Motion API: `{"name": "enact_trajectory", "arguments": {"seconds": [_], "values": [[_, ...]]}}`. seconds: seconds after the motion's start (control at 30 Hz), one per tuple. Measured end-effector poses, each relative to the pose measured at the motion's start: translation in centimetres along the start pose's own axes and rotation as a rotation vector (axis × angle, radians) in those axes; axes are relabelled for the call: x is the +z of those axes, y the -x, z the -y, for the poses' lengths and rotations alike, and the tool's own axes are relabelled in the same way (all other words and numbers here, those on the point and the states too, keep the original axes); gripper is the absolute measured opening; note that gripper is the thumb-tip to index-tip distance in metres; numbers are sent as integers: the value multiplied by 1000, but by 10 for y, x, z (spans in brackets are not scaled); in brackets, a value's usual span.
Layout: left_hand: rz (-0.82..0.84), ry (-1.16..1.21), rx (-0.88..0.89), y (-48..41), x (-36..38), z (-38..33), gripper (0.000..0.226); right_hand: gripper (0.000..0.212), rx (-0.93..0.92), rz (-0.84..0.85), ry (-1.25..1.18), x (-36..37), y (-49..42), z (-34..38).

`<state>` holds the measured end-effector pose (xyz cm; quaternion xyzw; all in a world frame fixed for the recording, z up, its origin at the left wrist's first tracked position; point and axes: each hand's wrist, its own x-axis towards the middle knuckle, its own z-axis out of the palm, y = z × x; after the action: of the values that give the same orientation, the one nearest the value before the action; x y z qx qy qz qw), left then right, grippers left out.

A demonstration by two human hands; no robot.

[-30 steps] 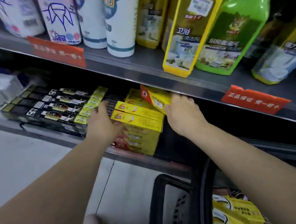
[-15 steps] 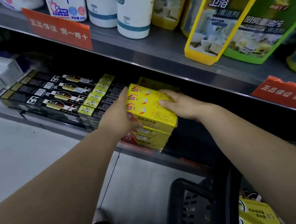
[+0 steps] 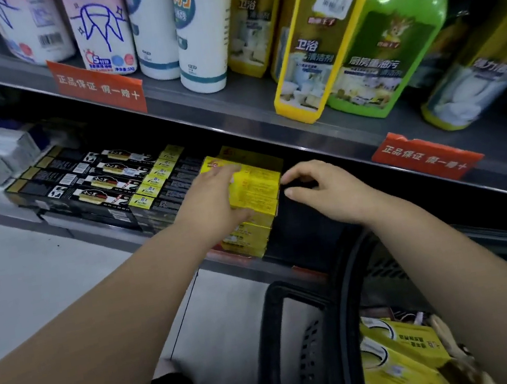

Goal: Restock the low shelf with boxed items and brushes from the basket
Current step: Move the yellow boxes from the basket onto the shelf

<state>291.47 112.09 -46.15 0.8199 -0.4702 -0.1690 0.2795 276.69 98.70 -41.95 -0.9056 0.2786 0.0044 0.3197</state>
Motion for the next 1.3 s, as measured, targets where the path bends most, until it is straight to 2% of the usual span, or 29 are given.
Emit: {"name": "enact_trajectory", "arguments": {"seconds": [0.07, 0.2, 0.27, 0.33, 0.37, 0.43, 0.5, 0.63, 0.7, 0.77, 0.83, 0.93, 1.07, 1.17, 1.3], "values": [[78, 66, 96, 20, 1, -34, 56, 10, -29, -30, -188, -13, 45, -3], [220, 119, 292, 74, 15, -97, 32, 17, 81, -110, -517, -18, 125, -32], [281, 136, 337, 100, 29, -116, 27, 17, 172, -117, -450, -1, 155, -61], [401, 109, 372, 119, 45, -129, 27, 12, 262, 24, -214, 25, 179, -95], [468, 37, 402, 124, 53, -133, 29, 20, 311, 138, -93, 40, 188, -111], [552, -146, 477, 128, 66, -138, 33, 59, 397, 315, 40, 72, 200, -142], [590, -221, 497, 126, 73, -141, 36, 76, 460, 320, 71, 96, 205, -159], [629, -367, 502, 118, 83, -147, 38, 66, 501, 201, 156, 116, 198, -175], [649, -425, 470, 116, 87, -154, 36, 63, 499, 215, 281, 110, 195, -177], [641, -423, 425, 115, 93, -161, 31, 61, 493, 242, 276, 97, 197, -174], [623, -325, 322, 117, 97, -167, 34, 59, 528, 177, 110, 75, 207, -164], [620, -93, 133, 119, 104, -178, 48, 42, 551, 24, -173, 34, 231, -143], [710, 394, -173, 125, 120, -195, 66, 35, 543, -84, -599, 0, 265, -111], [782, 693, -360, 129, 132, -200, 74, 36, 513, -212, -674, 1, 274, -96], [713, 746, -449, 125, 136, -200, 92, 35, 477, -146, -808, 4, 273, -91]]}}
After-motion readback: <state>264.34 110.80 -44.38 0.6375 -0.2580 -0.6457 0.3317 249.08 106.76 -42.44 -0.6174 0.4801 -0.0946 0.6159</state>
